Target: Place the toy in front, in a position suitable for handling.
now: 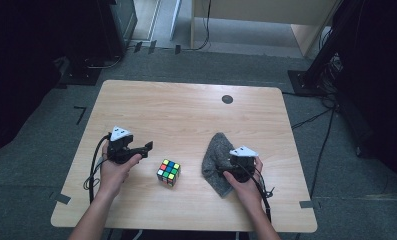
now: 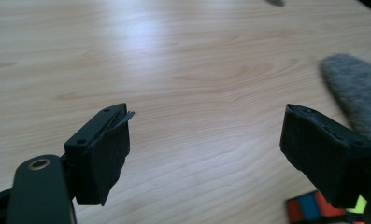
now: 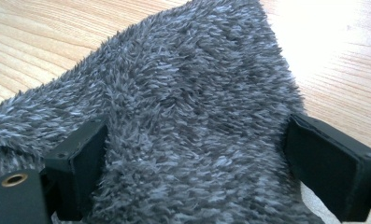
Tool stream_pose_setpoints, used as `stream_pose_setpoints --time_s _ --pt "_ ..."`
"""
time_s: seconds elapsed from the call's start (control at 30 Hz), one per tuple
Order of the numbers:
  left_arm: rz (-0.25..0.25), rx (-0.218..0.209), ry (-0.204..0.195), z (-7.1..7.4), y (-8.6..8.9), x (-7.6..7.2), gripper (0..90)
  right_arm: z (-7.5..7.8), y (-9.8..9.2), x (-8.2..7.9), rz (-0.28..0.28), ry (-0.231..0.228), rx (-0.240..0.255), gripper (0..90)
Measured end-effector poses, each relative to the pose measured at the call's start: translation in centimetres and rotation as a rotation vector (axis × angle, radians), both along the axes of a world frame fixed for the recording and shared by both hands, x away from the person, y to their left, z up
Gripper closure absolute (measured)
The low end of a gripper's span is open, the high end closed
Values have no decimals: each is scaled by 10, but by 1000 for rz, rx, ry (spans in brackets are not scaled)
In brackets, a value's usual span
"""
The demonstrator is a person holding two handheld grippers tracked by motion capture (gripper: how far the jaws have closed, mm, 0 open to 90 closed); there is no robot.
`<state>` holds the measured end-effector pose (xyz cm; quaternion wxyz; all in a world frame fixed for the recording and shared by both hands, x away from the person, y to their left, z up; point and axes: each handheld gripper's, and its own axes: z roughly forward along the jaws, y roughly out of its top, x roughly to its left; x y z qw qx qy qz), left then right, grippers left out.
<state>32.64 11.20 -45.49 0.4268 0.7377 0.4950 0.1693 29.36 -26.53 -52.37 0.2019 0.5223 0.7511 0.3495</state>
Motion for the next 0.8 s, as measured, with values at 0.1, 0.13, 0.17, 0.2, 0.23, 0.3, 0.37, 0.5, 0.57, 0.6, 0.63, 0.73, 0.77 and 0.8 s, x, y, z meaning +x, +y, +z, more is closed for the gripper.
stream_pose_setpoints --time_s 0.1,0.13,0.17,0.2,0.23,0.3,0.37,0.5,0.57,0.6,0.63,0.73,0.77,0.8 --pt "-27 -2 -11 6 -7 -5 163 0 0 0 1 0 -1 99" --pt "-57 -6 -19 11 -12 -10 162 0 0 0 1 -1 -2 99" --pt "-57 -6 -19 11 -12 -10 162 0 0 0 1 -1 -2 99" --pt "-69 -4 -22 13 -14 -12 162 0 0 0 0 0 -1 99" --pt "-92 -4 -27 16 -19 -17 162 0 0 0 0 0 -1 99" --pt "-98 -7 -29 18 -20 -20 162 0 0 0 -1 0 -1 99" --pt "-108 -19 -33 20 -24 -23 162 0 0 0 -1 0 -1 99" --pt "-129 -17 -36 24 -31 -30 162 0 0 0 -1 0 -1 99" --pt "-144 -8 -42 25 -36 -35 161 0 0 0 -1 0 -1 99" --pt "-147 -7 -42 25 -37 -37 160 0 0 0 -2 -1 -2 99" --pt "-151 -4 -42 25 -38 -40 160 0 0 0 -2 -1 -1 100" --pt "-171 16 -47 20 -43 -50 158 0 0 0 -2 -1 -2 100" --pt "-178 26 -50 18 -44 -53 156 0 0 0 -2 -1 -2 100" --pt "-185 34 -51 15 -45 -57 156 0 0 0 -3 -1 -2 100"
